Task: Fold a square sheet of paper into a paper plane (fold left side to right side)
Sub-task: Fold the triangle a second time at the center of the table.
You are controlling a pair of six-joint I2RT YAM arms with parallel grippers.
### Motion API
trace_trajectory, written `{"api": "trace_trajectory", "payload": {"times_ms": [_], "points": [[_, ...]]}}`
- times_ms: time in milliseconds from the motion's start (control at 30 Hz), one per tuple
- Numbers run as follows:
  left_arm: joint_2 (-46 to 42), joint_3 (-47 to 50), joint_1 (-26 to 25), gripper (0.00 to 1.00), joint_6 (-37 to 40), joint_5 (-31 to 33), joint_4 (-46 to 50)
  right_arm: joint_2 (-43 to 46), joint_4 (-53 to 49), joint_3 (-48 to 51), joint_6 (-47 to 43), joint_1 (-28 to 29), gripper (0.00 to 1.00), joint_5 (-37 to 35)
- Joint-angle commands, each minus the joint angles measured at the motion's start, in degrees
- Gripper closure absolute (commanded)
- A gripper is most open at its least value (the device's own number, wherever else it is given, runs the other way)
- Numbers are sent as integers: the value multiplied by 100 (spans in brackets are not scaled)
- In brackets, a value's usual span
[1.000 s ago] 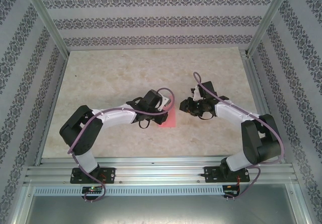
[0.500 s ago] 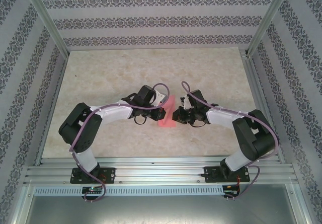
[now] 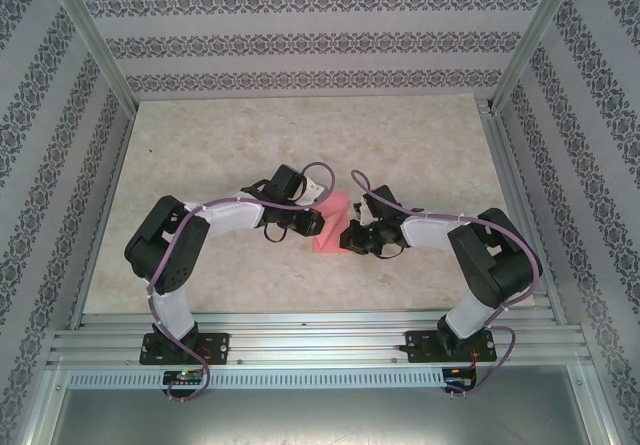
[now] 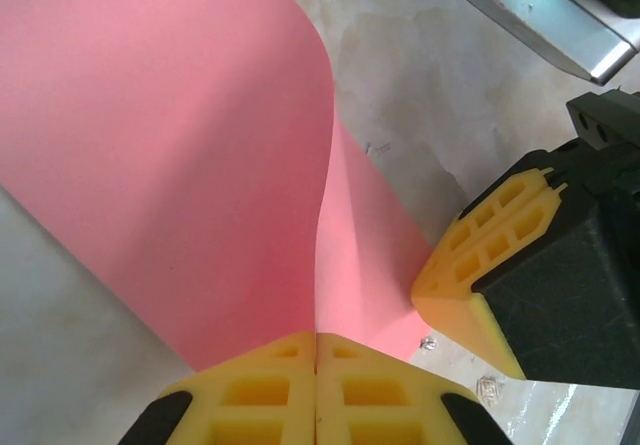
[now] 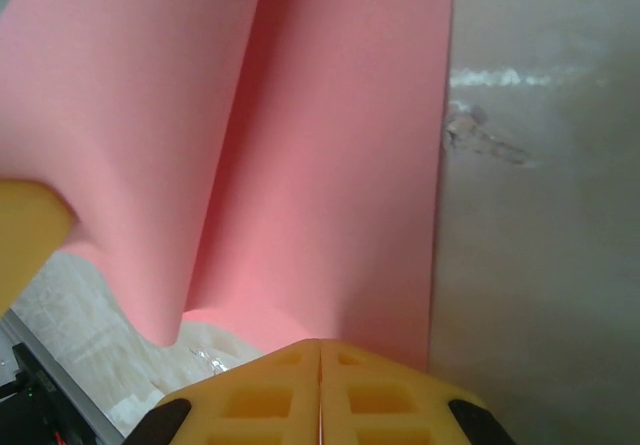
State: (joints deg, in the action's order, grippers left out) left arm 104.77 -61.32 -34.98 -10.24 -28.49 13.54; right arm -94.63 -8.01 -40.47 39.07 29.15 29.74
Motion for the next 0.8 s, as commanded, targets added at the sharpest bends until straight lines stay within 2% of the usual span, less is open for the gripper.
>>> {"api": "trace_trajectory", "payload": {"times_ms": [0, 767], "points": [[83, -174, 137, 92, 299, -128, 161, -86, -208, -65, -123, 56, 92, -213], [509, -458, 263, 85, 470, -219, 281, -280, -808, -365, -411, 179, 92, -469]]}}
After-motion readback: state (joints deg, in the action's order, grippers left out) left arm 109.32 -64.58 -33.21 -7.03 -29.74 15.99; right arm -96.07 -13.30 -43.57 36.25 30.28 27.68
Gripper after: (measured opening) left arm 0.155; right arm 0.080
